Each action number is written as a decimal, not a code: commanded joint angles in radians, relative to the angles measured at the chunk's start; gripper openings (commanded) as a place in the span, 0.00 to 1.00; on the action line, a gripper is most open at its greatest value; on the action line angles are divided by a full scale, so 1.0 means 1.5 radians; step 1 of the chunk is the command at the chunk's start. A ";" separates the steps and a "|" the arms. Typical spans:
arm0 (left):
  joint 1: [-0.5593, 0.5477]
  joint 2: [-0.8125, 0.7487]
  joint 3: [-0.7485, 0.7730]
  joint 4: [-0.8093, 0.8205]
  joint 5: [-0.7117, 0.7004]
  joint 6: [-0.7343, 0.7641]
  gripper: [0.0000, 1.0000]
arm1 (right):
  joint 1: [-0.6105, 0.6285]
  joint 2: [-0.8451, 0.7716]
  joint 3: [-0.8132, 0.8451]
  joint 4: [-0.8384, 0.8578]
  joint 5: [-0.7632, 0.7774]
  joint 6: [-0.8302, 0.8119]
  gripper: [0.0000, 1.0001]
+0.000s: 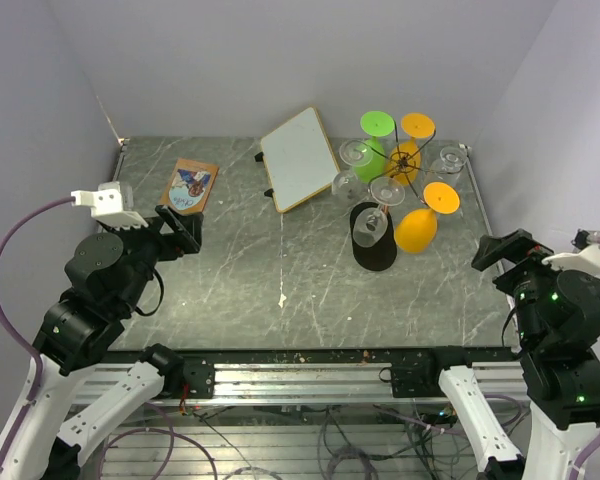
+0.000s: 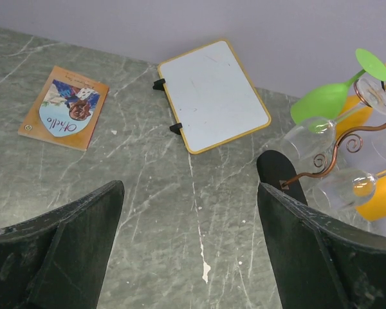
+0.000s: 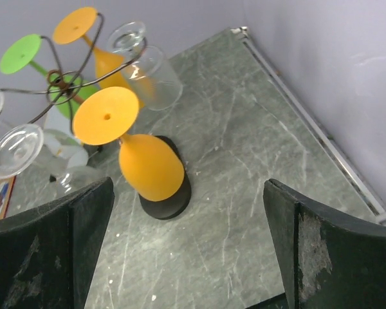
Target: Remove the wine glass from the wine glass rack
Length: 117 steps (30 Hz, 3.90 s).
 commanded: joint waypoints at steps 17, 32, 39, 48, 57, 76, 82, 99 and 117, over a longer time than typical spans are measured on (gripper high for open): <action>0.007 0.032 -0.039 0.077 0.076 -0.035 0.95 | -0.004 -0.019 -0.034 0.111 -0.230 -0.037 1.00; 0.007 0.042 -0.058 0.103 0.162 -0.072 0.95 | 0.007 0.178 -0.005 0.055 -0.098 0.217 0.94; 0.007 0.044 -0.058 0.106 0.178 -0.075 0.95 | 0.006 0.177 -0.082 0.131 -0.024 0.296 0.88; 0.007 0.032 -0.055 0.093 0.183 -0.076 0.95 | 0.006 0.178 -0.116 0.184 -0.044 0.365 0.77; 0.007 0.035 -0.046 0.086 0.184 -0.073 0.95 | 0.006 0.181 -0.143 0.200 -0.021 0.416 0.67; 0.007 0.029 -0.049 0.087 0.188 -0.072 0.95 | 0.007 0.179 -0.162 0.222 -0.016 0.465 0.40; 0.007 0.024 -0.050 0.082 0.184 -0.072 0.95 | 0.006 0.179 -0.158 0.222 -0.008 0.471 0.34; 0.007 0.022 -0.049 0.076 0.179 -0.071 0.95 | 0.006 0.180 -0.119 0.199 -0.007 0.505 0.00; 0.007 0.031 -0.054 0.083 0.187 -0.077 0.95 | 0.007 0.173 -0.088 0.207 -0.112 0.536 0.00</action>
